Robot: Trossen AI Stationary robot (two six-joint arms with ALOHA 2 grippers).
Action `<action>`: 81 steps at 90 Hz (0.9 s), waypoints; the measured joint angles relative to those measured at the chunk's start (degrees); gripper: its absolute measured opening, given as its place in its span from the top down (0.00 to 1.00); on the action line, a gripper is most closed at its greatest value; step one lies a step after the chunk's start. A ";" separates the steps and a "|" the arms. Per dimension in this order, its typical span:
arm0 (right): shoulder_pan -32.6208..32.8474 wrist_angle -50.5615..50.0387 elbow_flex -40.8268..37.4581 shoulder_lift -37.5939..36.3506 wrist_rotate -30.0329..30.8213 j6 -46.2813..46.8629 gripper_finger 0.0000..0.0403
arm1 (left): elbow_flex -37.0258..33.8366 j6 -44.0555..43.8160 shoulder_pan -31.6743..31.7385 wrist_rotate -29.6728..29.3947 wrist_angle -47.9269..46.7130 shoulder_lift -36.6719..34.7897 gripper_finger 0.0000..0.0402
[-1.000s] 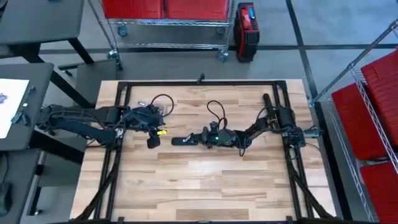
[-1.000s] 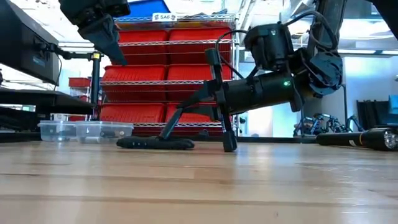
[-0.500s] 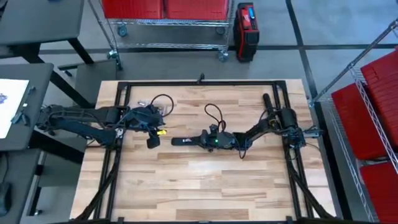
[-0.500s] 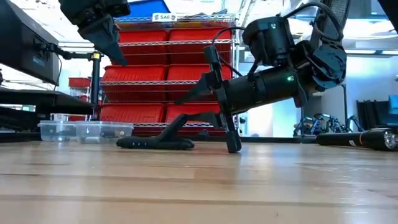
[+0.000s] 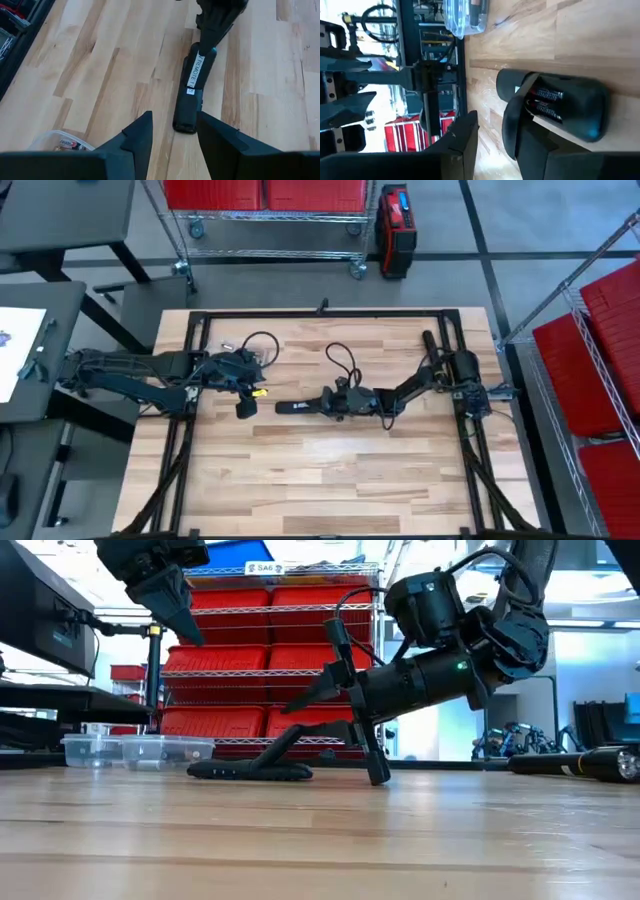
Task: Insert battery
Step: Close the remote's battery compartment
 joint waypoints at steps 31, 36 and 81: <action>-2.22 -1.78 -0.03 -0.39 -6.17 -0.73 0.76 | 0.04 1.91 0.01 0.14 0.39 3.70 0.68; -2.22 -1.43 -0.06 -0.39 -6.17 -0.71 0.76 | 0.04 1.60 0.01 1.70 2.04 5.86 0.67; -2.70 2.52 -0.18 -0.11 -5.71 -1.12 0.76 | 0.04 0.85 9.98 27.44 16.29 25.86 0.53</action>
